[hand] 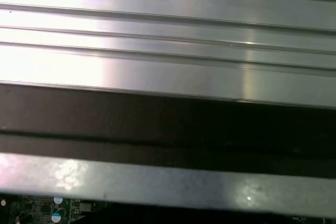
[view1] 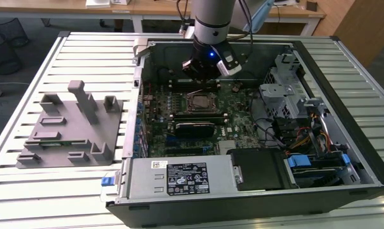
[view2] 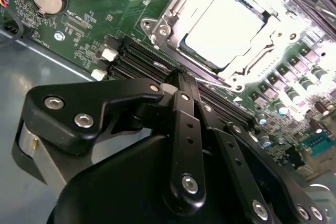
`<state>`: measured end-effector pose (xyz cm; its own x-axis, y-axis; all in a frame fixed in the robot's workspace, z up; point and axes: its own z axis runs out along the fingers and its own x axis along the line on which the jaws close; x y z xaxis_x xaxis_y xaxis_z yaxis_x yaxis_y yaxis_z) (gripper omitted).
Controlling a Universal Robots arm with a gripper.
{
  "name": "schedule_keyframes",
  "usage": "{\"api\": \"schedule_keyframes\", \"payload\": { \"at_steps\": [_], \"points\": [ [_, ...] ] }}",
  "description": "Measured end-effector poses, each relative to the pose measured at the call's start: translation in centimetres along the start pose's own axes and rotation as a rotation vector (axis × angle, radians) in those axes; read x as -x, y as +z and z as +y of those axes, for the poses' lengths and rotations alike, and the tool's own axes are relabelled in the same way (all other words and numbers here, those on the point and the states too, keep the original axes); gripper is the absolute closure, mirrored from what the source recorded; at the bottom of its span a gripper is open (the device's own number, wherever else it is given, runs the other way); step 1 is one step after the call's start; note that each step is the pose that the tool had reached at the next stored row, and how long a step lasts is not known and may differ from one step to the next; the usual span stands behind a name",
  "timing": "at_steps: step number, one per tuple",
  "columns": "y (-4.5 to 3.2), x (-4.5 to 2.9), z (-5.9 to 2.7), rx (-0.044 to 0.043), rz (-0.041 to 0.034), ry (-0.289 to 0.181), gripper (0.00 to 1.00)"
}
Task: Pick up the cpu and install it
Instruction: 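Install the first cpu locking lever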
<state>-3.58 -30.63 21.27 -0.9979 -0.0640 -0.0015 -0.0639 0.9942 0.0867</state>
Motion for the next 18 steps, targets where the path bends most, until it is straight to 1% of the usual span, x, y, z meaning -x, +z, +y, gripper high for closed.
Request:
{"api": "schedule_keyframes", "payload": {
  "at_steps": [6,10,18],
  "points": [
    [0.55,0.36,-0.07,-0.0004,0.0001,0.0,0.89],
    [0.98,0.42,-0.11,-0.0004,0.0001,0.0,0.89],
    [1.43,0.44,-0.15,-0.0007,0.0002,0.0,0.89]
  ]
}}
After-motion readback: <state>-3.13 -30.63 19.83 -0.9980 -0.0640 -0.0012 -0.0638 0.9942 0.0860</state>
